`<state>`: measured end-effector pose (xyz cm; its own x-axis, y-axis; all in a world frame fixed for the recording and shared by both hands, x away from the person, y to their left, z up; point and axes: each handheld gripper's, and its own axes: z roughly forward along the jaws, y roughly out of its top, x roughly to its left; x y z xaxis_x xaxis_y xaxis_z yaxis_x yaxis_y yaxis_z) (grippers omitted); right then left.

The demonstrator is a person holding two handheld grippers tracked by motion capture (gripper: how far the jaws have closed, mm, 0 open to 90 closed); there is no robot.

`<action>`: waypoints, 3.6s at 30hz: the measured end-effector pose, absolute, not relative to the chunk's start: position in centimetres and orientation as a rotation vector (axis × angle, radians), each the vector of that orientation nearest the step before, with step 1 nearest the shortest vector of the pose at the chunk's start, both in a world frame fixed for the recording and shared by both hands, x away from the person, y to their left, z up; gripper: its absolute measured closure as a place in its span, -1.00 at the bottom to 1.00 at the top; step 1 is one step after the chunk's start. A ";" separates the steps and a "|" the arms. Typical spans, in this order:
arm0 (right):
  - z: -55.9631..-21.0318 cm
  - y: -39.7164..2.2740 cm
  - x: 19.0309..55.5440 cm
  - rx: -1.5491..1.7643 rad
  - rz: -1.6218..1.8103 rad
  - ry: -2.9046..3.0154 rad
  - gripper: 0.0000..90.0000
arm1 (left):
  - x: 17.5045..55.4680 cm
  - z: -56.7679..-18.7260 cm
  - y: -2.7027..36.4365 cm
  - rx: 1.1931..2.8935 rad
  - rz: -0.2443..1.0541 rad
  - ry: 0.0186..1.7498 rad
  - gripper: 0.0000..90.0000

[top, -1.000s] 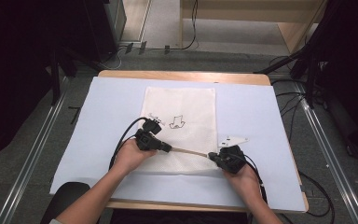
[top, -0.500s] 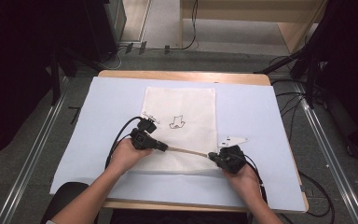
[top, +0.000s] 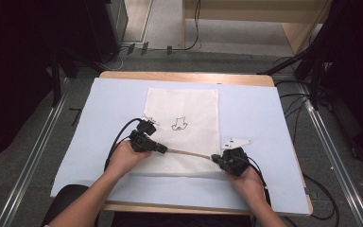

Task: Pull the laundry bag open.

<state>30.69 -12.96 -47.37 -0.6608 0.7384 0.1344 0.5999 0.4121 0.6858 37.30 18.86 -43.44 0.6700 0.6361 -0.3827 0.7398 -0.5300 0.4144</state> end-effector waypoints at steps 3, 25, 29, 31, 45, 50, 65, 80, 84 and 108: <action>-47.4 -13.0 30.7 1.188 1.084 2.475 1.00 | 37.3 -43.4 19.2 2.337 -0.238 1.072 0.98; -47.4 -13.0 30.7 1.185 1.086 2.473 1.00 | 37.3 -43.0 22.1 2.306 -0.228 1.124 0.98; -47.4 -13.0 30.7 1.185 1.087 2.472 1.00 | 37.2 -43.0 22.6 2.300 -0.225 1.124 0.98; -47.4 -12.9 30.6 1.186 1.087 2.471 1.00 | 37.2 -43.0 22.8 2.297 -0.225 1.129 0.98; -47.4 -13.0 30.6 1.178 1.084 2.474 1.00 | 37.0 -42.7 23.4 2.301 -0.200 1.134 0.98; -47.4 -13.0 30.6 1.184 1.084 2.472 1.00 | 37.0 -42.6 23.8 2.284 -0.197 1.146 0.97; -47.4 -13.0 30.6 1.180 1.087 2.474 1.00 | 37.0 -42.6 24.8 2.267 -0.195 1.172 0.98; -47.4 -13.0 30.7 1.175 1.086 2.480 1.00 | 36.7 -42.5 25.5 2.259 -0.181 1.192 0.98; -47.3 -13.0 30.8 1.175 1.076 2.488 1.00 | 36.6 -42.6 25.7 2.268 -0.162 1.196 0.98; -47.3 -12.9 30.8 1.170 1.072 2.494 1.00 | 36.5 -42.4 27.2 2.228 -0.144 1.258 0.98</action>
<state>30.83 -12.93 -47.28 -0.6720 0.7293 0.1288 0.5952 0.4284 0.6798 36.52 27.16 -42.40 0.5515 0.7533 -0.3583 0.8148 -0.3946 0.4246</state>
